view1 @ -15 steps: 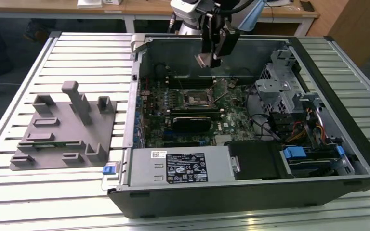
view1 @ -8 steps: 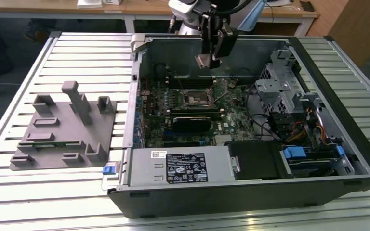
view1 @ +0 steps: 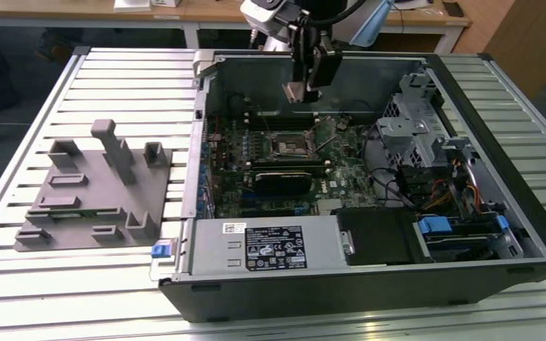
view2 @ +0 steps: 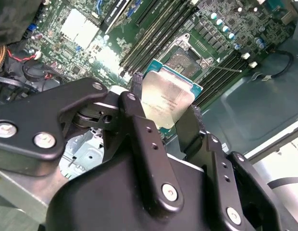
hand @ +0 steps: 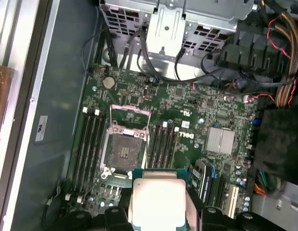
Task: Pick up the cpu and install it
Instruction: 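Place the cpu into insertion slot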
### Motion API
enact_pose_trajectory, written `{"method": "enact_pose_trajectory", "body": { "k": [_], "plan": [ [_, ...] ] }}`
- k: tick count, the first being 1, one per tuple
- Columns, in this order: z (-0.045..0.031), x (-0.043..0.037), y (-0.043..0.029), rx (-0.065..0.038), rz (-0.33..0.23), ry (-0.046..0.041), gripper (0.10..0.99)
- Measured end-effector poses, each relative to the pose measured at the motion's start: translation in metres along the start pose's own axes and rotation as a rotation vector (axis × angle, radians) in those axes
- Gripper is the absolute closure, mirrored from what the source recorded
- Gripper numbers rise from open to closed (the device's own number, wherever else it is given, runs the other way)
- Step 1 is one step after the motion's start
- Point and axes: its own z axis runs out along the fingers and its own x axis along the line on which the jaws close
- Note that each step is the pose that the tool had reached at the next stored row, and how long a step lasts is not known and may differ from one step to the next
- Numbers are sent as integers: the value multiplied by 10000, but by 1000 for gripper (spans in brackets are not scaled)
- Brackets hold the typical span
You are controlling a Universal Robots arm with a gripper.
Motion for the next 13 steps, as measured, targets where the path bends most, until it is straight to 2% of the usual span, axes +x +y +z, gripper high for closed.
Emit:
{"method": "enact_pose_trajectory", "body": {
  "k": [13],
  "plan": [
    [37,1,-1,18,2,-16,561]
  ]
}}
